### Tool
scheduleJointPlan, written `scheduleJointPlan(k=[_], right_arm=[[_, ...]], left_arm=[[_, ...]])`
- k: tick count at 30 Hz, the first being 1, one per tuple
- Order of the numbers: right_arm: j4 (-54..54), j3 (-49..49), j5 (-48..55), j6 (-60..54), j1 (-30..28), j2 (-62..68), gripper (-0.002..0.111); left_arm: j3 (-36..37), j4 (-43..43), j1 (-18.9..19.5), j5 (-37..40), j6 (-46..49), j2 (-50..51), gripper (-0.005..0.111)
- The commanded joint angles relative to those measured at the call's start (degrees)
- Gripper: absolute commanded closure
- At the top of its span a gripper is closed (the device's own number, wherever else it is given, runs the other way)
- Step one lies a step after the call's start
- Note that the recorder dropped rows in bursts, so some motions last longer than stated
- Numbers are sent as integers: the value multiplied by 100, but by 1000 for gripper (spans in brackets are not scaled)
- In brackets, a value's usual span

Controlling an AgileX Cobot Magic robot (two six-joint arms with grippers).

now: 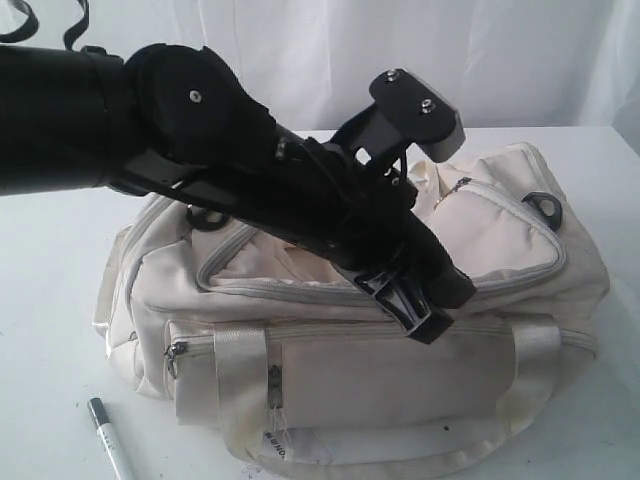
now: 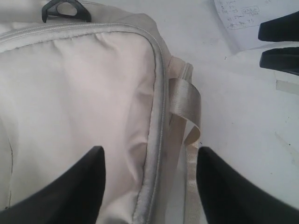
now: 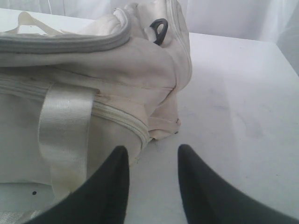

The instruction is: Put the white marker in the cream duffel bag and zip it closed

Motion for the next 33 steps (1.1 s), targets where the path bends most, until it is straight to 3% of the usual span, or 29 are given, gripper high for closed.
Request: scheduleJointPlan(k=[1,5,11,14,17,20,23,33], right_arm=[[-42,11,-38,29,-22,-36,74],[-42,11,-38,29,-22,-36,74],[-61,11,-115,27,-22,-36,74],[1627,11,-1766,1520,-12,-36,74],[1835,11,-3592,1785,-12,-36,74],[1901,11,-4387,2335,-12,-36,74],[2183,-258,-3586,2266,-12,-36,69],[2034,-3006,-614,-160,-12,1922,47]], left_arm=[[-33,-50,138,-9,15,-263,45],[-33,-75,453,-59,-138,-436,45],[-33,-75,550,114,-308,-510,45],[-33,-75,550,149,-387,-559,45],[-33,-75,550,207,-466,-622,45],[-33,-75,550,215,-477,-659,45],[-33,-75,550,191,-654,-659,45],[-33,-75,550,44,-757,-659,45]])
